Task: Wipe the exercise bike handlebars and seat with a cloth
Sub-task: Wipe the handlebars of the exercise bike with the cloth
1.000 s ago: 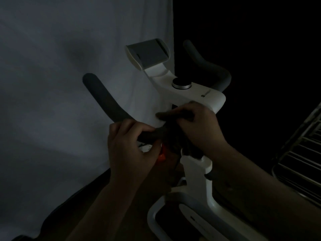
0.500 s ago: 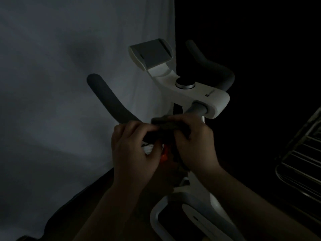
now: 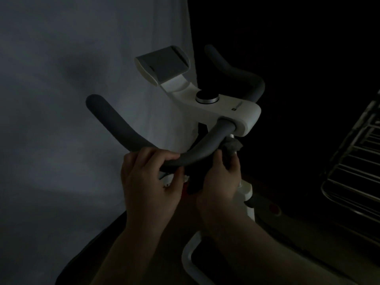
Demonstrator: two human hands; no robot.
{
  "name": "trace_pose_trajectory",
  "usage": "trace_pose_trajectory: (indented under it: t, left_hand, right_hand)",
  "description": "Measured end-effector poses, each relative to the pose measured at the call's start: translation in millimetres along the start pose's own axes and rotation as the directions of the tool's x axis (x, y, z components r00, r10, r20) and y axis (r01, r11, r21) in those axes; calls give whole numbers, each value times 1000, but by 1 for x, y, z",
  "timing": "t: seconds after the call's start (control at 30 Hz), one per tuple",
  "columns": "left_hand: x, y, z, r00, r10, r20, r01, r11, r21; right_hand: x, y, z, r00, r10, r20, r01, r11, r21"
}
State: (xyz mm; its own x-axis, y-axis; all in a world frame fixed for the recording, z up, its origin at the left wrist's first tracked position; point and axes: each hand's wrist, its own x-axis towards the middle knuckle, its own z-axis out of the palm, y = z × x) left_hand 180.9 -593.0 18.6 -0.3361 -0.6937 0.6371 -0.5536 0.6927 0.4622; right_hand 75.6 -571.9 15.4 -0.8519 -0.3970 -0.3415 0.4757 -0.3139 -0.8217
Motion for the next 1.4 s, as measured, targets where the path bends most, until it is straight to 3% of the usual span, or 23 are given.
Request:
trace_pose_trajectory:
  t: [0.13,0.23,0.3,0.43,0.53,0.57,0.63,0.7,0.73,0.83,0.87,0.9,1.0,1.07,1.13,1.2,1.27,1.3,1.4]
  left_hand:
    - [1,-1,2,1000,-5,9,5,1000,13]
    - [1,-2,2,1000,-8,-2,8,1000,-3]
    - [1,0,5,1000,-16,-22,16,1000,-20]
    - [1,1,8,997,-26,-67,23,999,-41]
    - [1,4,11,993,-33,-110,29,999,-42]
    - [1,5,13,991,-41,-125,36,998,-43]
    - [1,6,15,988,-66,-137,60,997,-47]
    - [0,7,17,985,-85,-151,79,996,-45]
    - [-1,8,18,983,-91,-158,86,996,-39]
    - [0,11,21,978,-104,-183,105,994,-7]
    - [0,12,22,975,-106,-193,107,994,-3]
    - [1,14,22,973,-108,-205,111,994,0]
    - [-1,15,26,961,-154,-231,154,988,-20]
    - [-4,15,29,954,-193,-230,191,981,-33]
    - [-8,14,30,956,-184,-228,190,982,2]
    - [-10,16,31,950,-188,-251,198,980,15]
    - [-13,19,33,938,-197,-285,206,979,-1]
    - [-16,21,34,932,-202,-301,207,978,-13]
    - [-24,23,37,924,-199,-327,203,979,-23]
  right_hand:
    - [18,-16,3,997,-29,-73,29,1000,10]
    - [10,-4,-9,992,-124,24,126,986,-108]
    - [20,-8,-18,957,-273,100,289,929,-232]
    - [46,-36,-19,766,-524,373,643,601,-475]
    - [36,-39,-23,443,-516,733,888,138,-440]
    - [39,-45,-25,389,-452,802,915,87,-395]
    - [56,-59,-25,423,-362,831,906,165,-389]
    - [63,-60,-24,494,-379,783,869,258,-423]
    - [58,-56,-23,481,-402,779,877,238,-418]
    - [48,-49,-23,250,-327,911,968,74,-239]
    - [55,-55,-21,210,-279,937,978,49,-205]
    - [65,-62,-18,234,-272,933,972,36,-233]
    - [81,-71,-15,430,-314,847,893,11,-449]
    - [72,-67,-19,370,-192,909,915,-94,-392]
    - [74,-76,-21,278,-72,958,959,-38,-281]
    - [87,-92,-16,342,-101,934,939,87,-334]
    - [93,-95,-14,419,-158,894,908,89,-410]
    - [89,-91,-15,398,-147,905,917,43,-396]
    - [78,-79,-16,183,-29,983,983,-14,-183]
